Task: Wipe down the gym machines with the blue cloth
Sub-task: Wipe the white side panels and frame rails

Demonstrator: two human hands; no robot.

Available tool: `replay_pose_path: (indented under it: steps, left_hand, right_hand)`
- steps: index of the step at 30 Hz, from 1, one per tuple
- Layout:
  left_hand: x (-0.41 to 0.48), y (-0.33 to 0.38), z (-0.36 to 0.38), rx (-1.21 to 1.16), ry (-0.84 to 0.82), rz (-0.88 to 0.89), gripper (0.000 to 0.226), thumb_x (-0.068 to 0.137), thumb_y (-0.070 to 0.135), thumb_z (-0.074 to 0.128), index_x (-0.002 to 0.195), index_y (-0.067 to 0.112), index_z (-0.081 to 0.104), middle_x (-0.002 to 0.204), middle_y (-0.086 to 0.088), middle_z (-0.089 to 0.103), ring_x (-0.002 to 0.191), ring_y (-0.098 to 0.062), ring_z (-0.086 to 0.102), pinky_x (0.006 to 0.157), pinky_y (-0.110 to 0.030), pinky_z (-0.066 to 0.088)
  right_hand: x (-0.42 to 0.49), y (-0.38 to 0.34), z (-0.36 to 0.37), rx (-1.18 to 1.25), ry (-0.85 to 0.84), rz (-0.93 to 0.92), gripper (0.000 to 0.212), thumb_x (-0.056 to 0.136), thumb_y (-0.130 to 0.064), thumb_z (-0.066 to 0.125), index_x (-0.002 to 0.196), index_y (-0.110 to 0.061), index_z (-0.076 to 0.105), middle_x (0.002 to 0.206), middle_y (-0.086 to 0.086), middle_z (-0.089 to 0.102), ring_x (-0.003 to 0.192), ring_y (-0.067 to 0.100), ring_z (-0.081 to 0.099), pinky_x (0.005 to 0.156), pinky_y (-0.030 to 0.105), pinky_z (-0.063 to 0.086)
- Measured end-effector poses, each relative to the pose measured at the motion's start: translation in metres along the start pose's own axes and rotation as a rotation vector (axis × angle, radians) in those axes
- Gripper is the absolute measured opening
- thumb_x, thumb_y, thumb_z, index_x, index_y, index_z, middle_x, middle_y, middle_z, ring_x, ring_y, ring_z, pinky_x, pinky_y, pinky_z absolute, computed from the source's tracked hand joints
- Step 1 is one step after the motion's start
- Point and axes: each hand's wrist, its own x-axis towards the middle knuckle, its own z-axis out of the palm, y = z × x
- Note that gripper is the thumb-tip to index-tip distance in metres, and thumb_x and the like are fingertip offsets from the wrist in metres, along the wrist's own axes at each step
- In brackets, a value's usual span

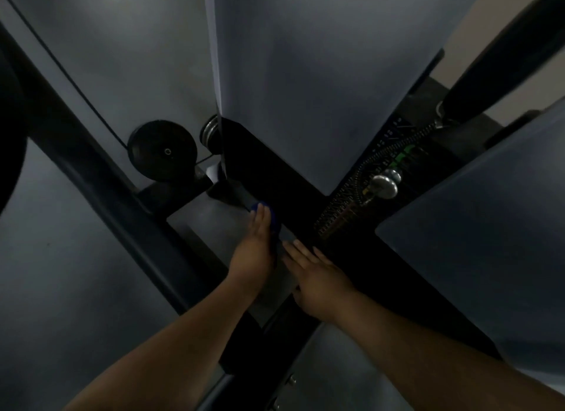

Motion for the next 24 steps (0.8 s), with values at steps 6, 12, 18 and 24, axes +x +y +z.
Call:
replay_pose_path:
  steps: [6, 12, 18, 24]
  left_hand:
    - [-0.027, 0.039, 0.030, -0.003, -0.030, -0.035, 0.090, 0.113, 0.014, 0.054, 0.171, 0.015, -0.015, 0.177, 0.000, -0.024, 0.160, -0.014, -0.023, 0.135, -0.029, 0.013]
    - [-0.046, 0.014, 0.041, 0.077, -0.152, 0.178, 0.089, 0.113, 0.013, 0.054, 0.166, 0.029, -0.015, 0.178, 0.006, -0.022, 0.166, -0.014, -0.018, 0.136, -0.027, 0.013]
    - [-0.062, 0.040, 0.065, 0.132, -0.198, 0.270, 0.082, 0.111, 0.006, 0.051, 0.173, 0.023, 0.001, 0.177, 0.010, -0.015, 0.168, -0.019, -0.014, 0.137, -0.032, 0.005]
    - [-0.046, 0.030, 0.053, 0.123, -0.187, 0.249, 0.084, 0.108, 0.000, 0.051, 0.176, 0.024, 0.008, 0.178, 0.016, 0.000, 0.165, -0.008, -0.006, 0.135, -0.030, 0.018]
  right_hand:
    - [-0.030, 0.011, 0.018, 0.088, 0.034, 0.022, 0.080, 0.101, -0.033, 0.062, 0.171, -0.016, 0.027, 0.182, -0.002, -0.002, 0.166, 0.015, -0.012, 0.136, 0.038, 0.000]
    - [-0.066, 0.017, 0.034, 0.093, 0.052, 0.052, 0.084, 0.102, -0.033, 0.059, 0.174, -0.021, 0.017, 0.181, -0.008, -0.010, 0.166, 0.015, -0.015, 0.130, 0.029, -0.013]
    - [-0.087, 0.026, 0.052, 0.090, 0.062, 0.103, 0.077, 0.099, -0.029, 0.050, 0.171, -0.018, 0.026, 0.182, -0.002, 0.001, 0.167, 0.015, -0.011, 0.136, 0.038, 0.002]
    - [-0.117, 0.032, 0.051, 0.129, 0.067, 0.133, 0.083, 0.104, -0.031, 0.056, 0.174, -0.023, 0.012, 0.179, -0.012, -0.017, 0.164, 0.008, -0.018, 0.133, 0.028, -0.004]
